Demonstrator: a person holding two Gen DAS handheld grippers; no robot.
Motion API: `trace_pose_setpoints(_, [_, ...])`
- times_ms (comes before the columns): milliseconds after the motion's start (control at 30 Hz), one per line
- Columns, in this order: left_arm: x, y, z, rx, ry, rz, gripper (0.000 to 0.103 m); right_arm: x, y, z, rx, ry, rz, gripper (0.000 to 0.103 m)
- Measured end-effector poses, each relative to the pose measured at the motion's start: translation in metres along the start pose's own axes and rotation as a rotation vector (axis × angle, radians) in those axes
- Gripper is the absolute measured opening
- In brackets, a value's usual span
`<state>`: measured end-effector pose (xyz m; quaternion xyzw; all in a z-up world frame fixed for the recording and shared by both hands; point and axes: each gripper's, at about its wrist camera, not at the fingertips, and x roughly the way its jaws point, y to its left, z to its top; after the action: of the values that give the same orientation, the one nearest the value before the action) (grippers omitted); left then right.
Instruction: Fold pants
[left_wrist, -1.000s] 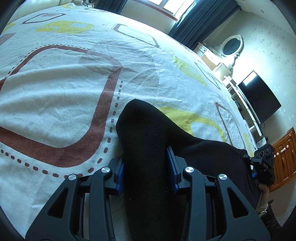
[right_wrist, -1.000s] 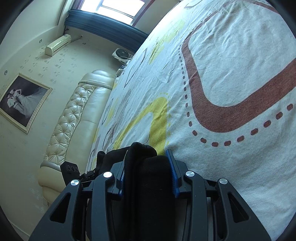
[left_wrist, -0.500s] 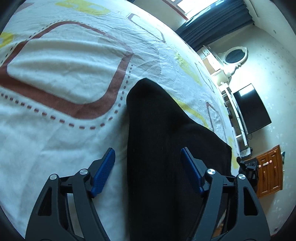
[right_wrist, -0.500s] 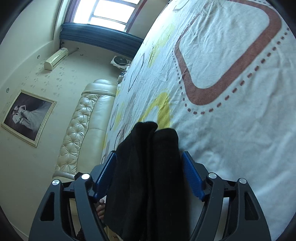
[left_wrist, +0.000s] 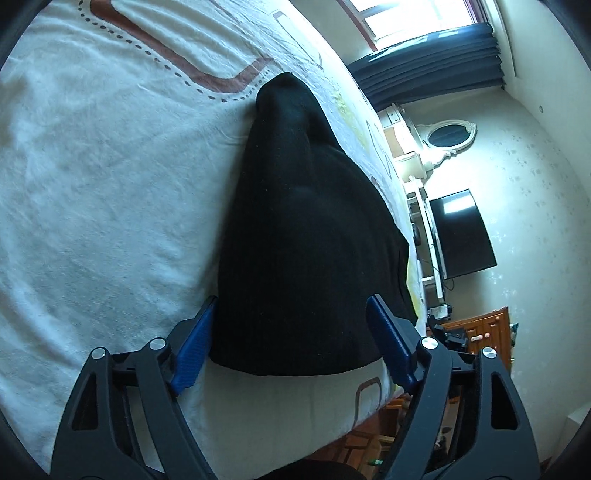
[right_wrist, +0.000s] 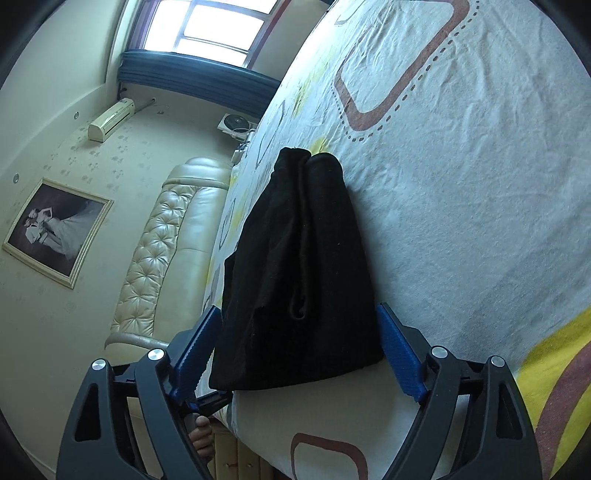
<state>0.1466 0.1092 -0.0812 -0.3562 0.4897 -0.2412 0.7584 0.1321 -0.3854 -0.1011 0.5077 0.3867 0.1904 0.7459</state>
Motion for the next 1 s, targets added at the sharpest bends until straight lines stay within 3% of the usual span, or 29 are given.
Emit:
trace_pose_setpoints(233, [0.0,0.003,0.0,-0.028,-0.028,-0.006,0.084,-0.01,-0.008,-0.001,0.098,-0.001,-0.003,0.083])
trace_pose_setpoints(433, [0.002,0.003,-0.001,0.018,-0.017,0.002,0.084,0.007,0.005,-0.009,0.021,0.018,-0.113,0.087])
trace_pose_setpoints(533, [-0.001,0.008,-0.001,-0.007,-0.038,-0.02,0.084,0.018,0.007,-0.005,0.023,0.025,-0.121,0.087])
trace_pose_setpoints(567, [-0.001,0.009,0.0,-0.012,-0.04,-0.017,0.082,0.02,0.007,-0.005,0.019,0.029,-0.129,0.085])
trace_pose_setpoints(600, [-0.001,0.008,-0.001,-0.016,-0.044,-0.003,0.078,0.022,0.007,-0.005,0.015,0.026,-0.145,0.076])
trace_pose_setpoints(633, [-0.001,0.009,-0.001,-0.022,-0.047,0.035,0.058,0.021,0.005,-0.006,0.016,0.023,-0.157,0.056])
trace_pose_setpoints(700, [0.0,0.011,-0.002,-0.041,-0.052,0.043,0.051,0.02,-0.003,-0.008,0.035,0.02,-0.129,0.048])
trace_pose_setpoints(1000, [-0.007,0.003,-0.004,-0.021,-0.062,0.096,0.036,0.009,-0.005,-0.012,0.055,0.006,-0.047,0.037])
